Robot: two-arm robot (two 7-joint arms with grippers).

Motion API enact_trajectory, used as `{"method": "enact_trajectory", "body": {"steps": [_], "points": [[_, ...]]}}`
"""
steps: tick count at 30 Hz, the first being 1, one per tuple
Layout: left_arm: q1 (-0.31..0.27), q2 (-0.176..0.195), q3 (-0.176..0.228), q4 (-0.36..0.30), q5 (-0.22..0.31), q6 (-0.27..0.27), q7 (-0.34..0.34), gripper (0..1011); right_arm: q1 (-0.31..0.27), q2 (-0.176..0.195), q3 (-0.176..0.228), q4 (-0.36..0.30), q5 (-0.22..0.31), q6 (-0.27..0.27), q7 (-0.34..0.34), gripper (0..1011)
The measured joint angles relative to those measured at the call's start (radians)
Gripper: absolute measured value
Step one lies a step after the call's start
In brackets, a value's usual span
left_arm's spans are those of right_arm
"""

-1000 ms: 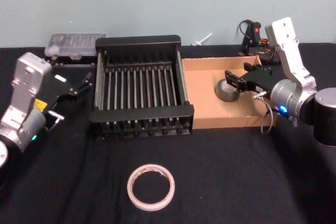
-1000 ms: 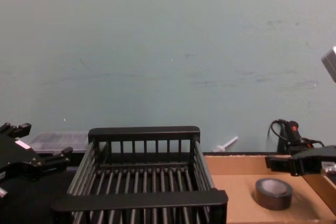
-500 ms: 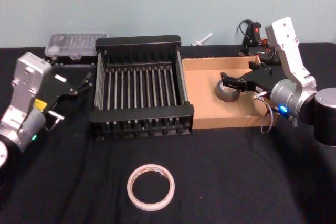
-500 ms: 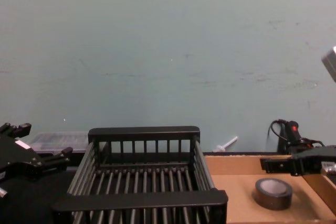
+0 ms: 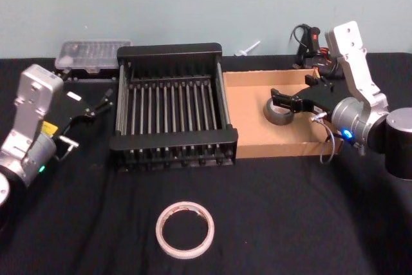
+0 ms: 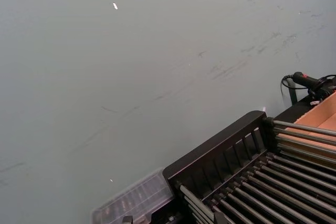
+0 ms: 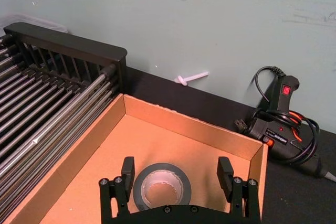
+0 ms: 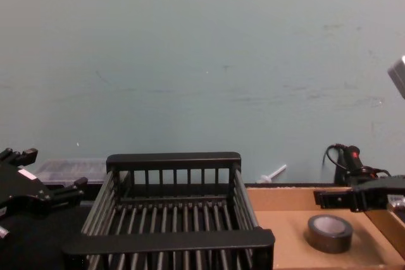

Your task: Pick up the white tape and place it into the black box , Pick up the silver tape and place it into the brown box.

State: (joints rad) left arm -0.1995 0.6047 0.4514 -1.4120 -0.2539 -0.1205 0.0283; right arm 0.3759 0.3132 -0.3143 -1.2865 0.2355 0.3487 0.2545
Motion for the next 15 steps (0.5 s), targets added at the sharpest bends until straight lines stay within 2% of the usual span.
{"method": "enact_trajectory", "body": {"steps": [9,15], "points": [[0.0,0.0,0.0,0.0,0.0,0.0,0.0,1001,-0.036,0.016,0.017,-0.045,-0.006,-0.036,0.039,1002],[0.0,0.0,0.0,0.0,0.0,0.0,0.0,1001,-0.102,0.064,0.028,-0.133,0.005,-0.078,0.094,1002]]}}
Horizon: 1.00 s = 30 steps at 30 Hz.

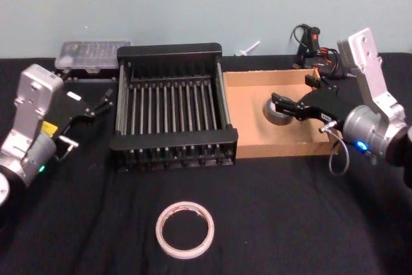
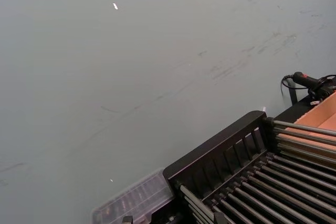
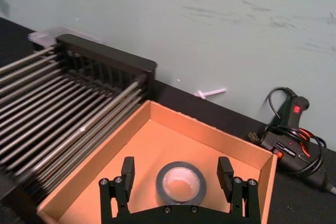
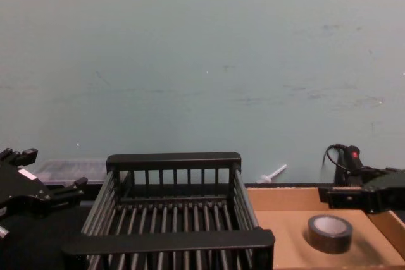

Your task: Pick up the white tape and place it into the black box , Pick up the silver tape and place it into the brown box.

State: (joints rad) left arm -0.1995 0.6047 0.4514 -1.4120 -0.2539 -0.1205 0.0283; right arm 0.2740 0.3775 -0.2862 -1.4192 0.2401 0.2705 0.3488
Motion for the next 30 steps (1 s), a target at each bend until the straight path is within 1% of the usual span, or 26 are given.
{"method": "enact_trajectory", "body": {"steps": [2,6,7,11,12,13,16,17,18,22,24,25,30], "points": [[0.0,0.0,0.0,0.0,0.0,0.0,0.0,1001,-0.015,0.011,0.003,-0.018,0.005,-0.007,0.01,1002],[0.0,0.0,0.0,0.0,0.0,0.0,0.0,1001,-0.06,0.046,0.01,-0.071,0.019,-0.023,0.034,1002],[0.0,0.0,0.0,0.0,0.0,0.0,0.0,1001,-0.077,0.059,0.013,-0.091,0.026,-0.03,0.042,1002],[0.0,0.0,0.0,0.0,0.0,0.0,0.0,1001,-0.119,0.093,0.018,-0.135,0.043,-0.047,0.063,1002],[0.0,0.0,0.0,0.0,0.0,0.0,0.0,1001,-0.135,0.108,0.019,-0.152,0.048,-0.054,0.072,1002],[0.0,0.0,0.0,0.0,0.0,0.0,0.0,1001,-0.135,0.108,0.019,-0.152,0.048,-0.054,0.072,1002],[0.0,0.0,0.0,0.0,0.0,0.0,0.0,1001,-0.172,0.146,0.014,-0.187,0.056,-0.064,0.091,1002],[0.0,0.0,0.0,0.0,0.0,0.0,0.0,1001,-0.172,0.146,0.014,-0.187,0.056,-0.064,0.091,1002],[0.0,0.0,0.0,0.0,0.0,0.0,0.0,1001,-0.185,0.16,0.01,-0.197,0.056,-0.066,0.098,1002],[0.0,0.0,0.0,0.0,0.0,0.0,0.0,1001,-0.21,0.19,-0.013,-0.216,0.057,-0.066,0.116,1002],[0.0,0.0,0.0,0.0,0.0,0.0,0.0,1001,-0.215,0.198,-0.024,-0.22,0.056,-0.064,0.123,1002],[0.0,0.0,0.0,0.0,0.0,0.0,0.0,1001,-0.22,0.204,-0.037,-0.224,0.056,-0.062,0.131,1002],[0.0,0.0,0.0,0.0,0.0,0.0,0.0,1001,-0.225,0.215,-0.075,-0.235,0.052,-0.059,0.15,1002]]}}
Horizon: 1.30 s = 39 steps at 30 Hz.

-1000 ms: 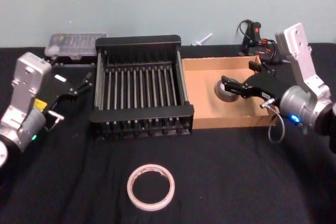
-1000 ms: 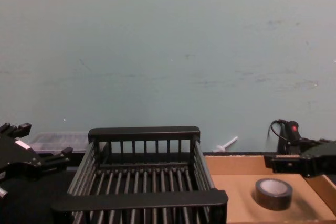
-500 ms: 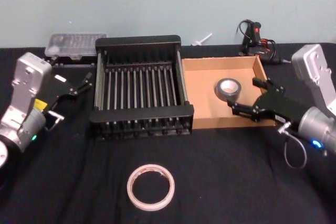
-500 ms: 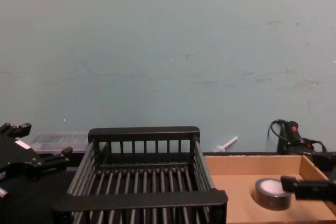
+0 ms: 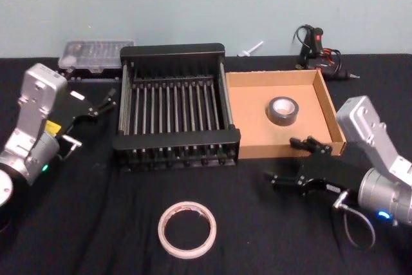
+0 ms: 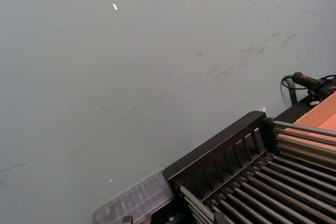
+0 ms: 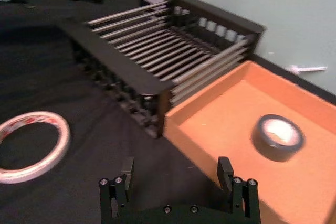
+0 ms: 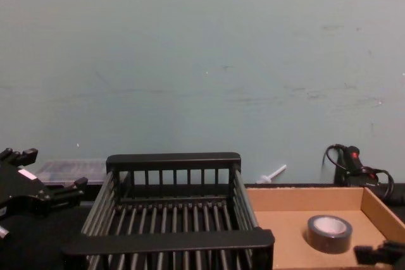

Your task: Pick up the white tape and place it into the black box , Pick up the silver tape and place it into the brown box.

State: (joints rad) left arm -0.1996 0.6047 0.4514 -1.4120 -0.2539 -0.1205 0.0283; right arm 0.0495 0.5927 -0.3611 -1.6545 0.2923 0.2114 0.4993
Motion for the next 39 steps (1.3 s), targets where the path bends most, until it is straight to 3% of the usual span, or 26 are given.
{"method": "enact_trajectory", "body": {"steps": [17,27,39], "points": [[0.0,0.0,0.0,0.0,0.0,0.0,0.0,1001,0.044,-0.004,-0.116,-0.007,-0.008,0.008,0.052,1002],[0.0,0.0,0.0,0.0,0.0,0.0,0.0,1001,0.111,-0.047,-0.193,0.033,-0.031,0.011,0.069,1002],[0.0,0.0,0.0,0.0,0.0,0.0,0.0,1001,0.172,-0.097,-0.256,0.084,-0.047,0.027,0.084,1002]]}}
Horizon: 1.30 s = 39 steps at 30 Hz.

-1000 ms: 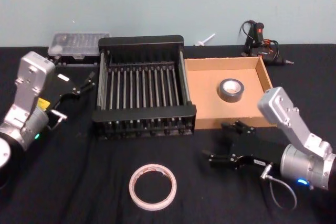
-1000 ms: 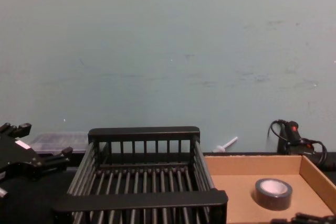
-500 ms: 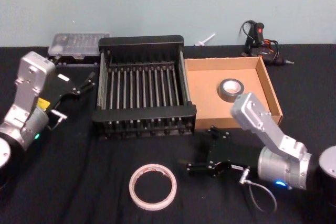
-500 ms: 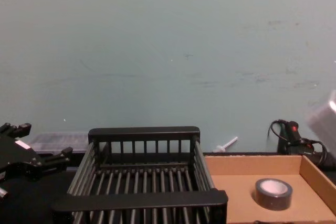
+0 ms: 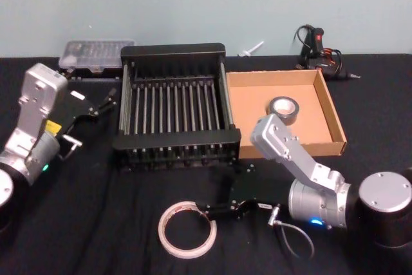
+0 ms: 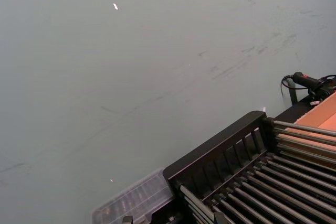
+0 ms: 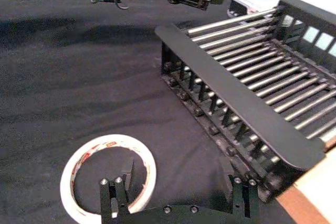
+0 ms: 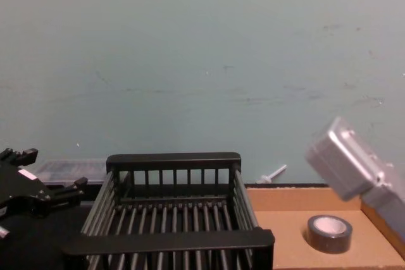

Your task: Pick up the white tape and place it into the black box , Pick up the silver tape and place it into the brown box.

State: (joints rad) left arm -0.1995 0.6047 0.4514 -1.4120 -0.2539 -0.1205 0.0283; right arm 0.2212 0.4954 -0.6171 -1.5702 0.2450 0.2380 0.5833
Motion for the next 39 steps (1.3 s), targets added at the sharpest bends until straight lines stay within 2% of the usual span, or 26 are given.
{"method": "enact_trajectory", "body": {"steps": [8,19,39], "points": [[0.0,0.0,0.0,0.0,0.0,0.0,0.0,1001,0.027,-0.022,-0.033,0.036,-0.005,0.014,0.011,1002],[0.0,0.0,0.0,0.0,0.0,0.0,0.0,1002,0.042,-0.03,-0.063,0.06,-0.013,0.022,0.022,1002],[0.0,0.0,0.0,0.0,0.0,0.0,0.0,1001,0.043,-0.034,-0.083,0.068,-0.023,0.031,0.024,1002]]}}
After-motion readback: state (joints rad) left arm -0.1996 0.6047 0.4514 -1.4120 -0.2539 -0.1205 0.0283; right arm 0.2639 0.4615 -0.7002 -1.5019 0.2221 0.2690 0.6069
